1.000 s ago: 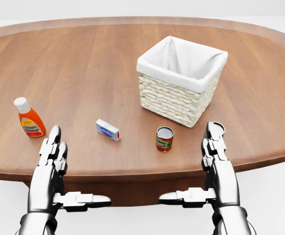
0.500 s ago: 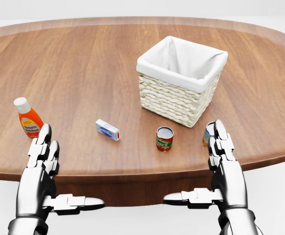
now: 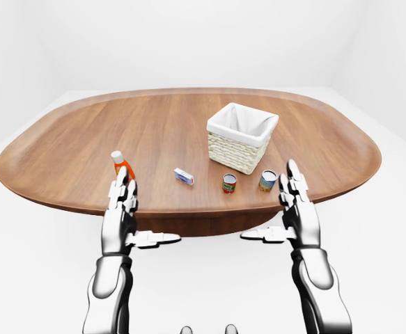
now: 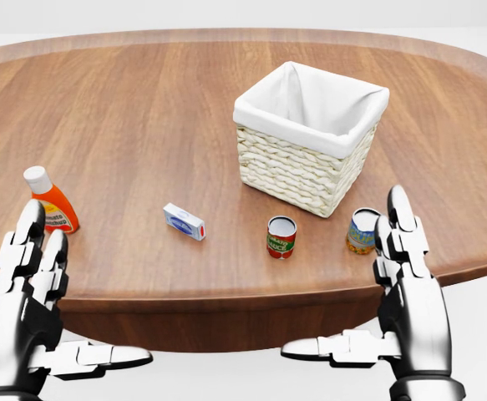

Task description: Pick up the ketchup, and put it in the basket.

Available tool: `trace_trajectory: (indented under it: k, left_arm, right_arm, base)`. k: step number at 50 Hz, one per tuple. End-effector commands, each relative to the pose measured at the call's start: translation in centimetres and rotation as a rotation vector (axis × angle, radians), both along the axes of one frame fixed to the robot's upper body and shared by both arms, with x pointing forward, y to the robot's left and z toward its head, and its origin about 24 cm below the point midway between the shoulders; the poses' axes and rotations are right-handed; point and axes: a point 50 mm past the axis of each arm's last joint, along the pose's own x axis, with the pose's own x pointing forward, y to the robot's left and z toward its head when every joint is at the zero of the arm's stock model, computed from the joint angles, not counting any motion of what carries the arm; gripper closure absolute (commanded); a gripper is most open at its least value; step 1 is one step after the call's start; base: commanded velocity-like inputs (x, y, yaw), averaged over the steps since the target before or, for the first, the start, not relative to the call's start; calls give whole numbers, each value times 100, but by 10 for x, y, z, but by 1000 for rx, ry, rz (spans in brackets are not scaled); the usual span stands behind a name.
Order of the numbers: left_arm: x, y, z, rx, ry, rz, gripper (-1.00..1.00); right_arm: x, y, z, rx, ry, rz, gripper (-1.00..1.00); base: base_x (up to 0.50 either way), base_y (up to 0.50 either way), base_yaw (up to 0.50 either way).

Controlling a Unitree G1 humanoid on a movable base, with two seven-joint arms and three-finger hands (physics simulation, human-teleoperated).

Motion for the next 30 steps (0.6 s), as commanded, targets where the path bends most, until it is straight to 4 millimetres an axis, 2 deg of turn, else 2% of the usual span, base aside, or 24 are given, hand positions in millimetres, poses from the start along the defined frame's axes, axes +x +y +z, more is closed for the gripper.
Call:
trace_trajectory:
  k: [1, 14, 30]
  left_arm:
    - [-3, 2, 4, -3, -16, 2, -100]
    - [-4, 2, 5, -6, -27, 4, -100]
    - [-5, 2, 6, -7, -32, 3, -100]
  right_arm:
    - [-4, 1, 5, -8, -22, -5, -100]
    - [-5, -1, 7, 8, -30, -3, -100]
    - [-4, 0, 4, 1, -17, -7, -100]
  base:
    - [0, 0, 0]
    - [0, 0, 0]
    - [0, 50, 0]
